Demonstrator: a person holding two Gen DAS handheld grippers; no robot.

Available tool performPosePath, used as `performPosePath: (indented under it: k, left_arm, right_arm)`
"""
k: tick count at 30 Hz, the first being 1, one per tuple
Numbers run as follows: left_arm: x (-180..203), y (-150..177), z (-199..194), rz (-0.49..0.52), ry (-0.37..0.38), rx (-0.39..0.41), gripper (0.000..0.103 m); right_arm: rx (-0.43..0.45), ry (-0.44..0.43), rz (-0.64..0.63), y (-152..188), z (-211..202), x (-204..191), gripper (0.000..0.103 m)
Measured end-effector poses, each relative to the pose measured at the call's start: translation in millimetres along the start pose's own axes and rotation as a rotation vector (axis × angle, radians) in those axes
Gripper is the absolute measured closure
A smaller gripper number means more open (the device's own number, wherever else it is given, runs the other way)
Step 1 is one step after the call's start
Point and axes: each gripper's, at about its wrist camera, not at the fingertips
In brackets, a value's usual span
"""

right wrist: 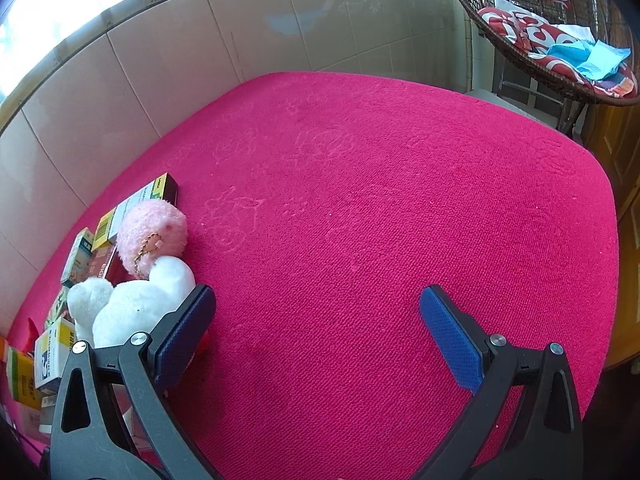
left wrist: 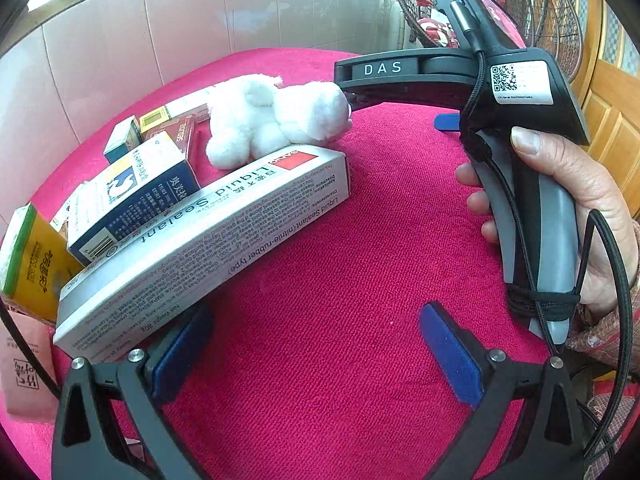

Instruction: Organize objects

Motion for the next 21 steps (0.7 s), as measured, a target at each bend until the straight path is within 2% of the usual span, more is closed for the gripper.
performPosePath:
  k: [4, 11, 21]
  left_arm:
    - [0.4, -1.6, -0.7, 0.000, 0.000, 0.000, 0.000]
    - [-0.7, 1.0, -1.6, 0.000, 0.000, 0.000, 0.000]
    - [-0.8, 2.9, -2.5, 0.000, 0.000, 0.001, 0.000]
  right_arm:
    - [-0.011, 0.017, -0.011, 0.1, 0.5, -0.7, 0.000]
    - [0.010, -0.015, 0.002, 2.4, -1.1, 0.3, 0.000]
    - [0.008, -0.019, 0.005, 1.9, -1.7, 1.1, 0.000]
Point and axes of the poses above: each gripper's, at about its wrist camera, not at the fingertips, and z roughly the way its jaws point, x to its right, y to its underside, and after that the axes turned 15 degrees about -y, right-handed
